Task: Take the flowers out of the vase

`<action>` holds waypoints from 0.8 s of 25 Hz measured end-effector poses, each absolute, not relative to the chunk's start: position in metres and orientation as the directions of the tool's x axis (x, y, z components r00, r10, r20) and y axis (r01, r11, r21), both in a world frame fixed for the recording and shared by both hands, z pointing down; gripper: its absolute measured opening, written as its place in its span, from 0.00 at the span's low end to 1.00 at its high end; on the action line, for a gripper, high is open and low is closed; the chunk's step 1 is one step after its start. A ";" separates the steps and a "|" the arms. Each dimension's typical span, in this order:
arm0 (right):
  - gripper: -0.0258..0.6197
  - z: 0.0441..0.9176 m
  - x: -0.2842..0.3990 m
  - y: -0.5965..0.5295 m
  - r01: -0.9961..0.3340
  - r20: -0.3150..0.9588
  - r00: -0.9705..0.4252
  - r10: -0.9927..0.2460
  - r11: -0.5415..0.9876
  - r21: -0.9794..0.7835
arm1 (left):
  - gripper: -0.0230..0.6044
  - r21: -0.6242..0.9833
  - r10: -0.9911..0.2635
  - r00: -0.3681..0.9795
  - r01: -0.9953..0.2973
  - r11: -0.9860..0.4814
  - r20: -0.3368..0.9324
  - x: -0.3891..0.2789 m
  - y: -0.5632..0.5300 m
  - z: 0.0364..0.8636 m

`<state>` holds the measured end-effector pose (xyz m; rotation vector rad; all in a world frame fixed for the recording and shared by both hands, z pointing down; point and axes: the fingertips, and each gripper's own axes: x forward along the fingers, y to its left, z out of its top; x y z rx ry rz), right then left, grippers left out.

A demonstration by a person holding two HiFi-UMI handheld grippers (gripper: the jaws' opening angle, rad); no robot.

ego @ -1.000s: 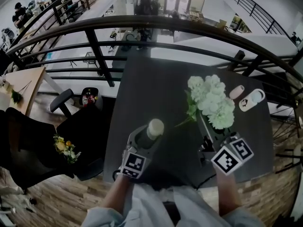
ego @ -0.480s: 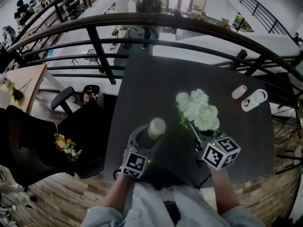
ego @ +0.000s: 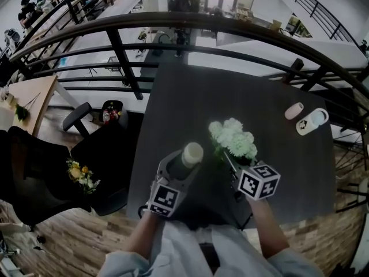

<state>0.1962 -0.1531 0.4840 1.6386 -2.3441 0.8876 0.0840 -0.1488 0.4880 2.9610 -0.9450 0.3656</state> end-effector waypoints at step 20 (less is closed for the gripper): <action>0.16 0.570 0.186 -0.158 -0.917 0.586 -0.363 -0.725 0.167 -0.361 | 0.44 -0.046 -0.569 0.790 -0.575 -0.817 0.227 0.086 -0.147 0.485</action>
